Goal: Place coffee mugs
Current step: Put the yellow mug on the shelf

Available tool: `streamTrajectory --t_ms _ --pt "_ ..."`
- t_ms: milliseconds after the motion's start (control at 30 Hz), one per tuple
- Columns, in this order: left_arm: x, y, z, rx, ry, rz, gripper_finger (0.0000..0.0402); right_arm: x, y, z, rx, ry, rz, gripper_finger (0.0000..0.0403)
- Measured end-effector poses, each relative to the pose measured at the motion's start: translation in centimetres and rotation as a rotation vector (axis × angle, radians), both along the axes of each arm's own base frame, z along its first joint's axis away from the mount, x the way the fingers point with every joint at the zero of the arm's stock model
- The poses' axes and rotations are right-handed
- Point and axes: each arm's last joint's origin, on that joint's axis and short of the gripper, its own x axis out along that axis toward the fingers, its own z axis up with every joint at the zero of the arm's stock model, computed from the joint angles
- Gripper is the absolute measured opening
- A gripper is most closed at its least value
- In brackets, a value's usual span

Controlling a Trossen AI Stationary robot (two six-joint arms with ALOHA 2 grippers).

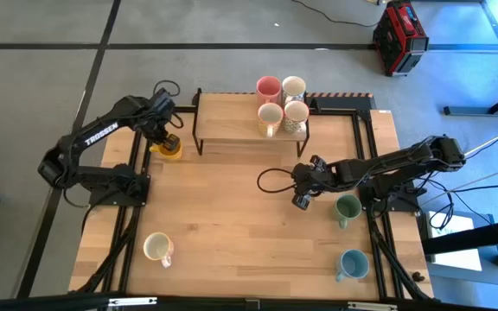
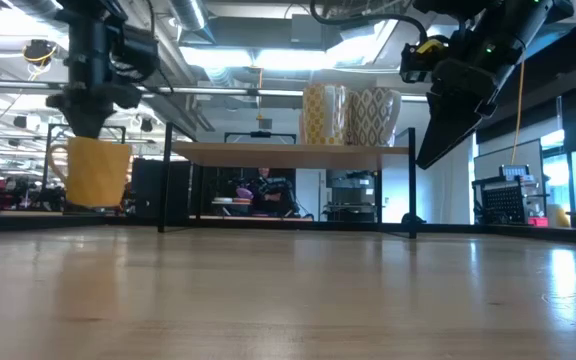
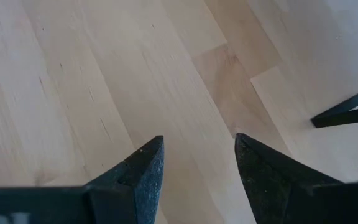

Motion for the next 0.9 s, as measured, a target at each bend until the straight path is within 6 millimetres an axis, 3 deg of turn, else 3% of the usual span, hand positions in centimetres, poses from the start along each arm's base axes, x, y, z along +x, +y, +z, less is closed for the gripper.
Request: streamTrajectory --t_ms 433,900 --pt "1.1 -5.0 1.4 -0.058 -0.078 -0.068 0.0012 0.1 0.0 0.1 -0.012 -0.010 0.008 0.0186" --pt "6.1 -10.2 0.9 -0.057 -0.207 -0.075 0.0012 0.2 0.0 0.1 -0.008 -0.038 -0.033 0.0186"
